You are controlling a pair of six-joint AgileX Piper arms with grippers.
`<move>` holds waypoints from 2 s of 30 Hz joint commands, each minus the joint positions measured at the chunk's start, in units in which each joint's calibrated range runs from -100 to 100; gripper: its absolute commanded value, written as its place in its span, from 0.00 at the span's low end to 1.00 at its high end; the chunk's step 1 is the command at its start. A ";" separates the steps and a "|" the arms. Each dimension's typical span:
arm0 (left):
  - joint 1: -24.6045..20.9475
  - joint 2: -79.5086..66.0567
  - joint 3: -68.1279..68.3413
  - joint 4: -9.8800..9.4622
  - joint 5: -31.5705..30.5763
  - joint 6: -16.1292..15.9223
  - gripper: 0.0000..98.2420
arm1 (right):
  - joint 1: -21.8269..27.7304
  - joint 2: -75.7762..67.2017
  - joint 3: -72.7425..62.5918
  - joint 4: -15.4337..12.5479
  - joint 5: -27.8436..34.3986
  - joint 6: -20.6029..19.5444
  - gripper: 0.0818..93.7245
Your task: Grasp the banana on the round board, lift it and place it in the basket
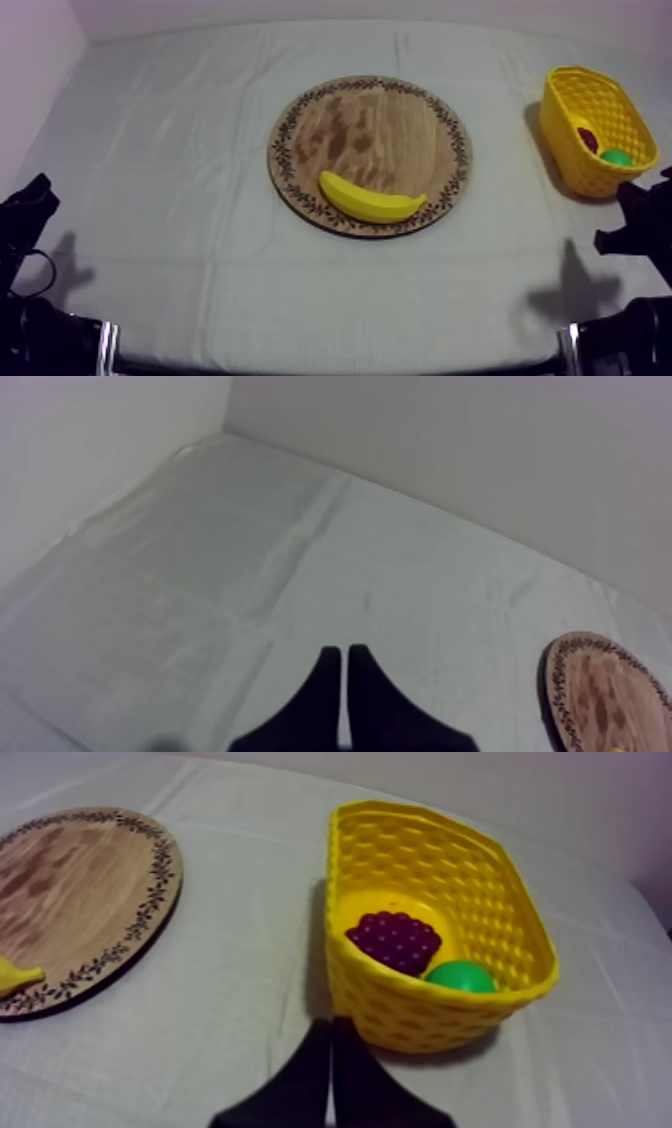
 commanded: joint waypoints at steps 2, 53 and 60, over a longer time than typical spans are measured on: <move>-0.02 0.02 -0.02 -0.01 -0.01 -0.01 0.00 | 0.66 -0.04 0.03 -0.04 -0.01 -0.07 0.01; -0.02 0.02 -0.02 -0.01 -0.01 -0.01 0.00 | -35.93 47.71 -50.03 5.40 21.65 5.80 0.00; -0.02 0.02 -0.02 -0.01 -0.01 -0.01 0.00 | -35.53 63.24 -69.53 4.32 34.41 10.01 0.01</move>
